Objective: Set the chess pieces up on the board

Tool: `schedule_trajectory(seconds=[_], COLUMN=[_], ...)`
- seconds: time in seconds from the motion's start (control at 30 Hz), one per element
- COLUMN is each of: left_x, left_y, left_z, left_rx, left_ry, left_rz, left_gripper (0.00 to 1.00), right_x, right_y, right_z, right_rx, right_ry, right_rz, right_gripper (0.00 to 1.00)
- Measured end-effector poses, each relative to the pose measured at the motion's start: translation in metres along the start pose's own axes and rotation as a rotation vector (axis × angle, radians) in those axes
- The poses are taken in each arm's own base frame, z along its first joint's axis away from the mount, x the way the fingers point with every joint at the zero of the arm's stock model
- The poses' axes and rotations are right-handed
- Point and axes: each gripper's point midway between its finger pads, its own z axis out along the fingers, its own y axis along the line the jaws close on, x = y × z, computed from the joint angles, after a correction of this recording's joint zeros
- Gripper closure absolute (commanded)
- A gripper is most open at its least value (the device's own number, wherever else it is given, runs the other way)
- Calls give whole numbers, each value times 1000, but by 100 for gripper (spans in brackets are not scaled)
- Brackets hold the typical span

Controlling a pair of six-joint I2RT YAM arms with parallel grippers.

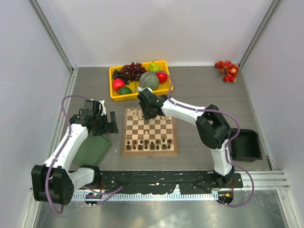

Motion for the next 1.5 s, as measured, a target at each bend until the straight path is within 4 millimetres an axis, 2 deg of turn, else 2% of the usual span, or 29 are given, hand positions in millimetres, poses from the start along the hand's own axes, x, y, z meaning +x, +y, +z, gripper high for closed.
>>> schedule_trajectory(seconds=[0.23,0.7,1.13,1.23,1.37,1.5], left_x=[0,0,0,0,0,0], left_y=[0,0,0,0,0,-1], left_z=[0,0,0,0,0,0], left_rx=[0,0,0,0,0,4], left_ry=[0,0,0,0,0,1], left_rz=[0,0,0,0,0,0], left_gripper=[7,7,7,8,7,8], right_x=[4,-2,-4,-9,-26,-33], right_y=[-3,-1,-2,0,4,4], right_z=[14,18,17,10,-17,-38], right_rx=[12,8,3,-13,-41,-59], right_ry=[19,6,4,-9,-68,-109], right_rz=[1,0,-17,-22,-18,-10], right_gripper=[78,76,63,63,63,63])
